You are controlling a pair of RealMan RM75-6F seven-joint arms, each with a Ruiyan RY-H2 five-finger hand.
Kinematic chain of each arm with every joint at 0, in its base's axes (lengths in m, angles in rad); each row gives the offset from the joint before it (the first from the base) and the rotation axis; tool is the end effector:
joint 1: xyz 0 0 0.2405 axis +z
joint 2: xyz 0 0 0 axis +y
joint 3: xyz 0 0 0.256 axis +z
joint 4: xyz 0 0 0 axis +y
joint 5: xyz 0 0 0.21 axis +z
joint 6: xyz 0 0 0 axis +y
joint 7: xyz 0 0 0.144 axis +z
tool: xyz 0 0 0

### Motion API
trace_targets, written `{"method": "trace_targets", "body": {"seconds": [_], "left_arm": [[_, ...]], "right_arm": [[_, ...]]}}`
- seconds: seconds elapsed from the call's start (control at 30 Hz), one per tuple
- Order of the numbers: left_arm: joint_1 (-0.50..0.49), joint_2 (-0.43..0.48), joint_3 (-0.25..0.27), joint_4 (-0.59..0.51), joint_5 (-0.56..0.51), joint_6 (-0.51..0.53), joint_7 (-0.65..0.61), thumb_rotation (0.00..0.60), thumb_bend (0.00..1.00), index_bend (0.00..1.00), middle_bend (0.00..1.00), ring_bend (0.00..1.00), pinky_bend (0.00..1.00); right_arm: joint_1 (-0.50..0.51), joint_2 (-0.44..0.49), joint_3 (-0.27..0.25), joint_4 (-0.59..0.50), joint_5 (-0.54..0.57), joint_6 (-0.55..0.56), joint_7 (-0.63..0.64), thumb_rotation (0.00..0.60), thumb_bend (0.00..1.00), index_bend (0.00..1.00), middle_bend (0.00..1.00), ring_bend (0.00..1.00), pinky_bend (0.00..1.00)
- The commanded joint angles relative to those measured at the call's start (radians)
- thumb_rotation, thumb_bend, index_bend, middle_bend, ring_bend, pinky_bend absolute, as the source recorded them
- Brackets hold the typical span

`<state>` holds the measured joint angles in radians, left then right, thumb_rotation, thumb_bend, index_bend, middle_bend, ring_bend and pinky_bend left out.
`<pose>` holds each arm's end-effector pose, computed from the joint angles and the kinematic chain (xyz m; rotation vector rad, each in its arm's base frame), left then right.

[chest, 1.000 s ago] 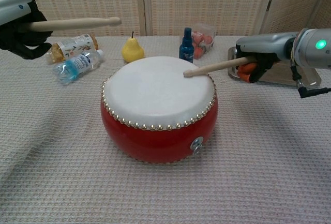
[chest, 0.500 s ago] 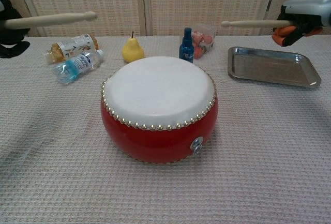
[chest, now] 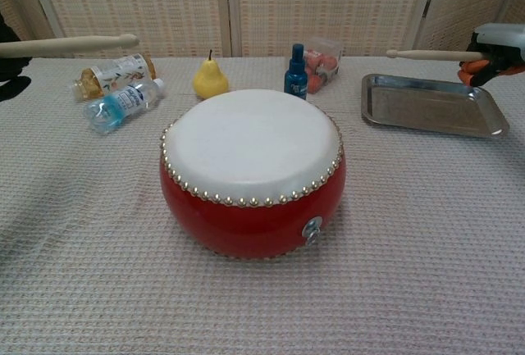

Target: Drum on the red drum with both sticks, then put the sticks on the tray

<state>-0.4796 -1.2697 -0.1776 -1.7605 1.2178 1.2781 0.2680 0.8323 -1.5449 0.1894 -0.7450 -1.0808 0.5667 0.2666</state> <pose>-0.1970 0.2970 0.0974 -1.5195 -0.9247 -1.0526 -0.2789 -0.4613 0.0725 1.4863 -1.1993 0.7362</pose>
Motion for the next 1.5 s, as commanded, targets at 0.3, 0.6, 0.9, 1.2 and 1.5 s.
{"method": "trace_targets", "body": {"seconds": [0.3,0.6,0.9,1.2,1.5], "left_arm": [[-0.001,0.002,0.003,0.011,-0.005,-0.019,0.008,0.6,0.81,1.0,1.0,1.0,1.0],[-0.004,0.009,-0.005,0.001,-0.006,-0.021,0.017,0.6,0.81,1.0,1.0,1.0,1.0],[-0.008,0.03,-0.017,-0.027,-0.003,-0.032,-0.006,0.6,0.81,1.0,1.0,1.0,1.0],[-0.023,0.018,-0.013,-0.049,0.025,-0.029,0.035,0.6,0.81,1.0,1.0,1.0,1.0],[-0.069,-0.033,-0.012,-0.094,0.032,-0.036,0.183,0.6,0.81,1.0,1.0,1.0,1.0]], "right_arm": [[0.061,-0.108,0.02,0.252,0.015,-0.268,0.02,0.6,0.31,0.41,0.29,0.19,0.38],[0.066,-0.135,0.052,0.305,0.007,-0.272,0.019,0.6,0.18,0.09,0.11,0.01,0.2],[0.023,0.049,0.079,-0.032,-0.096,-0.114,0.079,0.6,0.16,0.09,0.1,0.01,0.19],[-0.097,0.41,0.121,-0.731,-0.096,0.107,0.006,0.6,0.16,0.2,0.1,0.06,0.25],[-0.129,0.551,0.154,-1.102,-0.029,0.199,-0.051,0.6,0.16,0.23,0.15,0.1,0.29]]}}
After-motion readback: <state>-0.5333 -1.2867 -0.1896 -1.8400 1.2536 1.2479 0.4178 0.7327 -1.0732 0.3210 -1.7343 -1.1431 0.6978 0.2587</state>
